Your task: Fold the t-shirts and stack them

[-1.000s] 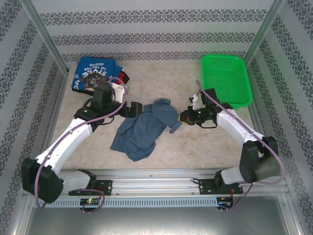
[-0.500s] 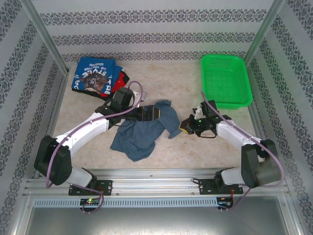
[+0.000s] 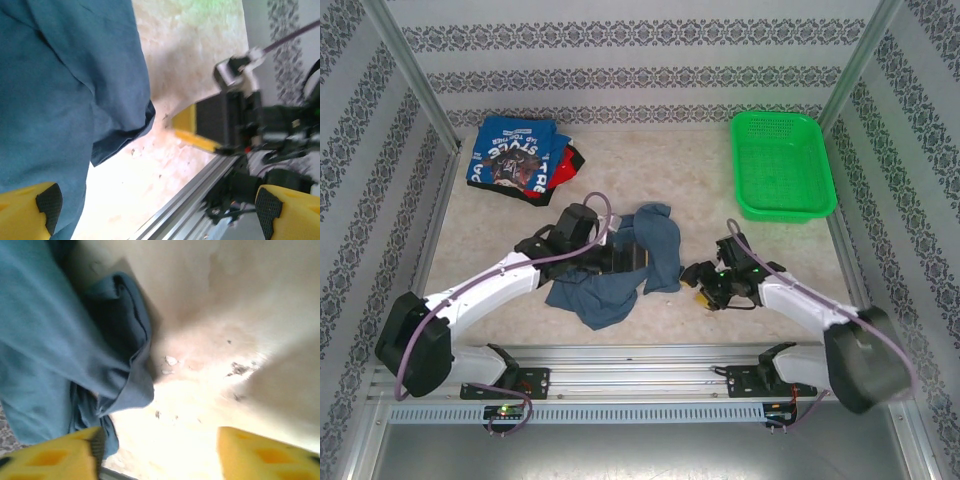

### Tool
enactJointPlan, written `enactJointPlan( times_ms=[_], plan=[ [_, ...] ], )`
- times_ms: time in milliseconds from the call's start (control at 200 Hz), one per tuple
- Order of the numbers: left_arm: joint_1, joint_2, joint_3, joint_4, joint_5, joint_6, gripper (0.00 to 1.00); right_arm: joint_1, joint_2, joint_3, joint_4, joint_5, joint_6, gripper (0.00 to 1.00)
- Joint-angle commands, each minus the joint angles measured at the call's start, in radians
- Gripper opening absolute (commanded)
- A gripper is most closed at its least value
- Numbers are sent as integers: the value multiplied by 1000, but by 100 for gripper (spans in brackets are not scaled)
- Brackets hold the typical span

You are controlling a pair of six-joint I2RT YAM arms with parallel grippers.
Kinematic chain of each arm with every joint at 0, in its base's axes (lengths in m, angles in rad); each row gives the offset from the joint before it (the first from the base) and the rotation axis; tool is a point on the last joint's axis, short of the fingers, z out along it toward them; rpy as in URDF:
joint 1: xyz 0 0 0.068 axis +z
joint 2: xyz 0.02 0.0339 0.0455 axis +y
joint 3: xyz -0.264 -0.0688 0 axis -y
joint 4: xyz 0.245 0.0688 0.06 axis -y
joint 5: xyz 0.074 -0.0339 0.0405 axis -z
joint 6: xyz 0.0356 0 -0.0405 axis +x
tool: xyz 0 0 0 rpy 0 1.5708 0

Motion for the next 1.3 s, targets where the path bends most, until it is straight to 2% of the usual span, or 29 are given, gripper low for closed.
enactJointPlan(
  times_ms=[0,175,190,205,270,365,485,664,984,1184,1294],
  plan=[
    [-92,-6,56,-143,-98,230,100,-57,-138,62,-274,122,-86,71],
    [-226,83,123,-278,-189,453,97,-190,-297,76,-417,84,-194,88],
    [-234,89,128,-283,-195,475,97,-200,-304,79,-421,75,-208,96],
    [-243,100,132,-288,-206,495,96,-206,-309,82,-423,65,-219,98],
    [-265,151,158,-312,-248,574,91,-234,-315,100,-425,21,-268,98],
    [-274,252,233,-367,-246,668,80,-264,-272,149,-459,-33,-354,98],
    [-314,396,329,-429,-265,772,76,-283,-233,207,-512,-71,-433,98],
    [-315,562,430,-461,-353,804,70,-287,-260,230,-518,-130,-439,98],
    [-298,597,446,-434,-417,835,70,-290,-318,210,-532,-165,-432,98],
    [-289,616,466,-427,-384,861,70,-290,-339,191,-513,-169,-406,98],
    [-269,630,440,-401,-369,866,60,-290,-345,189,-511,-167,-396,98]
  ],
)
